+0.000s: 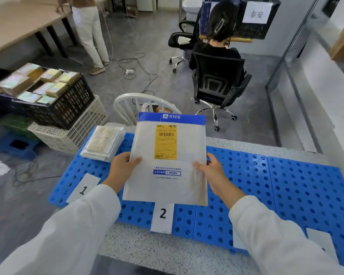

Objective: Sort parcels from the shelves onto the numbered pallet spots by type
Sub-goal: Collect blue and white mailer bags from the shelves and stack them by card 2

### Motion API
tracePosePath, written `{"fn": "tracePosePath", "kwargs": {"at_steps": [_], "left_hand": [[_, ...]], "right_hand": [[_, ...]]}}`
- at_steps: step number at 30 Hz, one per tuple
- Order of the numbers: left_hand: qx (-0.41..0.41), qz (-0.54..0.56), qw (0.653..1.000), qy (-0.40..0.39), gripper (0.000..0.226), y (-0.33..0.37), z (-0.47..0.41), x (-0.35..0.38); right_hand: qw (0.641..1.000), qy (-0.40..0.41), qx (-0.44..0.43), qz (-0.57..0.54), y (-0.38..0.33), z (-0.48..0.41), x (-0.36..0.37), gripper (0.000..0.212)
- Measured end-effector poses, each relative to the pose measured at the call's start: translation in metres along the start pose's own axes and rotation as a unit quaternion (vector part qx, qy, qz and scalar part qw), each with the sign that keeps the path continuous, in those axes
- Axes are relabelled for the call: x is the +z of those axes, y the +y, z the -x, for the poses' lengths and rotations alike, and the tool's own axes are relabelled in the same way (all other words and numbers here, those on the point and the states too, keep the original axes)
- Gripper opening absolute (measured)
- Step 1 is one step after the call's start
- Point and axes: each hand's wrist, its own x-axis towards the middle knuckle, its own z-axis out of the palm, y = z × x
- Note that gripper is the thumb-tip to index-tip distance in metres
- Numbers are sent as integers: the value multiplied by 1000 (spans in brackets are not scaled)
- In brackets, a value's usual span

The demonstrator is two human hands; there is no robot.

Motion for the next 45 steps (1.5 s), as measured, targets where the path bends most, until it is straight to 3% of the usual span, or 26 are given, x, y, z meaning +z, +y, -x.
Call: {"fn": "tracePosePath", "kwargs": {"at_steps": [8,20,31,38,41,45], "left_hand": [[-7,-13,1000,2,17,-16,-55,11],[-61,-30,990,-126,41,-59,-144,23],[-41,-64,980,-182,32,-75,-167,35],[-21,-47,981,-188,49,-88,-164,46],[0,-75,984,-162,45,-85,-164,48],[60,-104,984,-133,47,-57,-168,41]], "right_hand": [[998,30,27,50,6,-49,27,53],[979,94,93,154,12,-108,69,49],[958,131,113,228,38,-131,79,60],[954,171,114,219,53,-134,81,70],[953,176,103,222,53,-128,77,59],[935,133,69,320,40,-108,72,39]]}}
